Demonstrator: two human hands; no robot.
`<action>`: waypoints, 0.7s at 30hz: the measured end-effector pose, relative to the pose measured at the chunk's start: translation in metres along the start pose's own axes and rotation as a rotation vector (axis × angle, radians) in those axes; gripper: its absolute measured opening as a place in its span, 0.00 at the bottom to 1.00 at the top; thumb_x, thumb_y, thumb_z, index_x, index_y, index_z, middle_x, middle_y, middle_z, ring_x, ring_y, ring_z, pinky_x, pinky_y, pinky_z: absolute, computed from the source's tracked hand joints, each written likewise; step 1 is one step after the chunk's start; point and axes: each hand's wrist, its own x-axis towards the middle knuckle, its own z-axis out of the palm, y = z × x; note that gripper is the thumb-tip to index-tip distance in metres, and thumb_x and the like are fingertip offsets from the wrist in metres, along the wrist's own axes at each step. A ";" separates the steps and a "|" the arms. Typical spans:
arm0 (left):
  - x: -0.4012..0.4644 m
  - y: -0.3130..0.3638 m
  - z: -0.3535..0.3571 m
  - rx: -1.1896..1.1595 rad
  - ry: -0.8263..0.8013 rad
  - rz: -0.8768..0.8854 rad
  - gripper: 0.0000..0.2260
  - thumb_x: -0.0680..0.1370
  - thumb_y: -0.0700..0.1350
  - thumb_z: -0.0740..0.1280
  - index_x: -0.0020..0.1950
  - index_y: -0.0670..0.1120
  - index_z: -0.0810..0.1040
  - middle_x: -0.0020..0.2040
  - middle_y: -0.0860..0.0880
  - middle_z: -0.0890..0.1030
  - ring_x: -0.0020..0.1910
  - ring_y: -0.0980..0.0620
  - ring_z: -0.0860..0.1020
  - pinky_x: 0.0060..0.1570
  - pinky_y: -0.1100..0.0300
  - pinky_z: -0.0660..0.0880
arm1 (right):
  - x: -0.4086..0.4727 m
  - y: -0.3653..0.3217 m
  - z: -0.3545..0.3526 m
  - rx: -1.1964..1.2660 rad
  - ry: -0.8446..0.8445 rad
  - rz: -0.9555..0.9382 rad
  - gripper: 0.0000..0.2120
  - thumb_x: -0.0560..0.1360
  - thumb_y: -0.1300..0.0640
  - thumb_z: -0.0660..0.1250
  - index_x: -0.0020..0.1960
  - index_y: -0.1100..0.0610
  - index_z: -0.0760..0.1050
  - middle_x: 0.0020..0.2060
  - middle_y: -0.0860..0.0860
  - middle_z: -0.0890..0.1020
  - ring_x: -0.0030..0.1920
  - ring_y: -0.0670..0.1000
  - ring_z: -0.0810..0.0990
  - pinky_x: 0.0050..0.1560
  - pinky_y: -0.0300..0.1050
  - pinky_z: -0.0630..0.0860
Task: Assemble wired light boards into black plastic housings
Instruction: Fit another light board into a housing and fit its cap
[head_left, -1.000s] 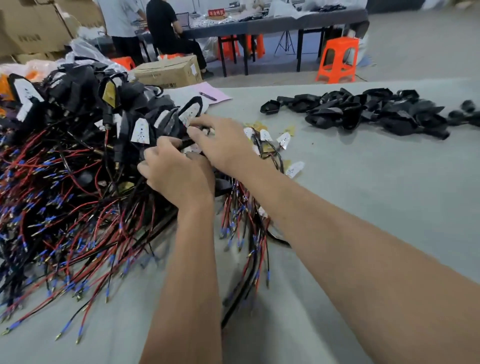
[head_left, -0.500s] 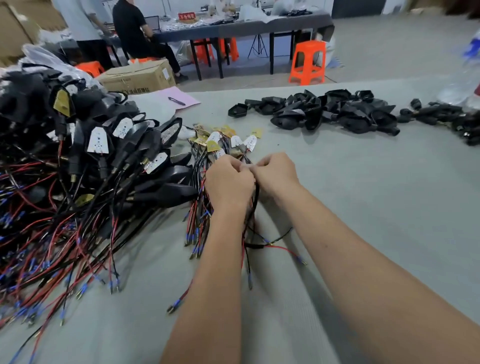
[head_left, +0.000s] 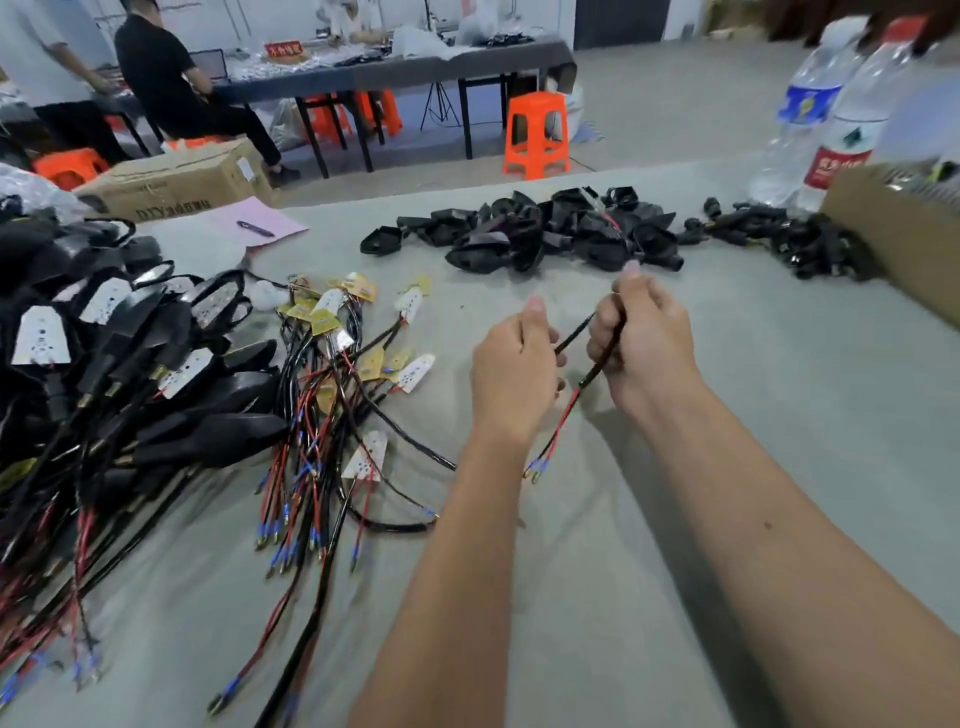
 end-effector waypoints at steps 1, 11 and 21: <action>0.003 0.001 0.008 0.029 -0.022 0.002 0.21 0.84 0.58 0.57 0.41 0.47 0.80 0.38 0.47 0.85 0.32 0.47 0.82 0.35 0.53 0.78 | 0.005 -0.004 -0.010 0.045 0.032 0.036 0.12 0.85 0.49 0.62 0.44 0.52 0.69 0.27 0.47 0.71 0.24 0.47 0.66 0.26 0.40 0.62; 0.057 -0.007 0.020 0.715 0.261 -0.033 0.08 0.81 0.43 0.62 0.56 0.46 0.80 0.55 0.43 0.82 0.56 0.40 0.79 0.48 0.52 0.72 | 0.018 -0.012 -0.066 -0.004 -0.040 0.080 0.13 0.87 0.51 0.57 0.51 0.55 0.77 0.30 0.55 0.79 0.22 0.48 0.66 0.22 0.36 0.59; 0.100 0.021 0.070 0.885 0.166 0.253 0.12 0.79 0.45 0.63 0.61 0.49 0.79 0.61 0.41 0.77 0.63 0.40 0.71 0.62 0.51 0.64 | 0.026 -0.004 -0.062 0.043 0.114 0.048 0.06 0.82 0.69 0.63 0.49 0.61 0.74 0.39 0.59 0.82 0.30 0.49 0.77 0.28 0.37 0.71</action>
